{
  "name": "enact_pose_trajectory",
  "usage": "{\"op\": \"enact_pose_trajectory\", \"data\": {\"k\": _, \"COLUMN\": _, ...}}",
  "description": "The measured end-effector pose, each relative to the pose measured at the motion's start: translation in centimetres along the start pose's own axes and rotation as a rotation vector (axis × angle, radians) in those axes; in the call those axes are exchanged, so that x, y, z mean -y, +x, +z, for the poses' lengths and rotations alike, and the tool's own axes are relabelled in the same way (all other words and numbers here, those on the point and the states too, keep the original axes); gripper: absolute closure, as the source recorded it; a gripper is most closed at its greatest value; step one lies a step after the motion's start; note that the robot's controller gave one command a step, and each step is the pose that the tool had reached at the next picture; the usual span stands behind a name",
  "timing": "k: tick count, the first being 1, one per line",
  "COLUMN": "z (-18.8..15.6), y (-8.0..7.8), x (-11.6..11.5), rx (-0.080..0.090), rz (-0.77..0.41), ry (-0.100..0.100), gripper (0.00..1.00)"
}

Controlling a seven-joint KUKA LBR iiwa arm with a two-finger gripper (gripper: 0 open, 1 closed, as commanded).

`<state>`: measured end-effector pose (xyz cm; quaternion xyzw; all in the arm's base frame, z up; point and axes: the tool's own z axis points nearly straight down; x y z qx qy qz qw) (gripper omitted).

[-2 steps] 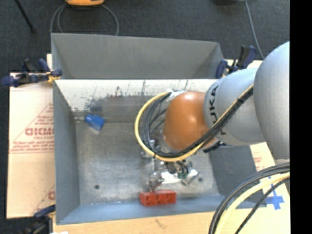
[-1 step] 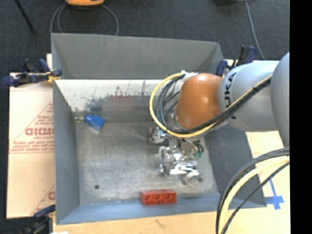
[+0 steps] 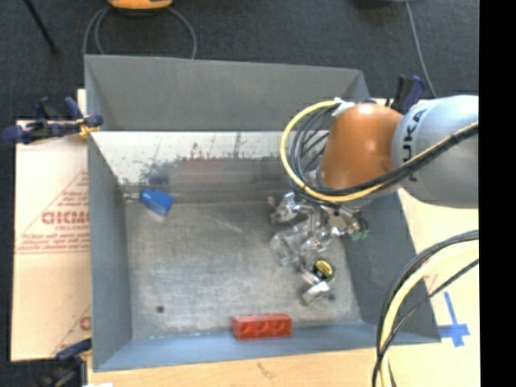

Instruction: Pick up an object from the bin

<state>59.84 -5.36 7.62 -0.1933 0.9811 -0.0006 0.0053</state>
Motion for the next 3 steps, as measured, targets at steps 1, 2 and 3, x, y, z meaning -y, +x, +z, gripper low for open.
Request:
{"op": "enact_pose_trajectory", "data": {"k": 1, "z": -0.2, "y": -0.2, "x": -0.2, "rx": 0.006, "rz": 0.003, "ry": 0.000, "gripper": 1.00}}
{"op": "enact_pose_trajectory", "data": {"k": 2, "z": -2.3, "y": -1.5, "x": -1.6, "rx": -0.005, "rz": -0.388, "ry": -0.003, "gripper": 1.00}}
{"op": "enact_pose_trajectory", "data": {"k": 3, "z": -14.0, "y": -2.3, "x": -1.1, "rx": -0.002, "rz": -0.394, "ry": 0.001, "gripper": 1.00}}
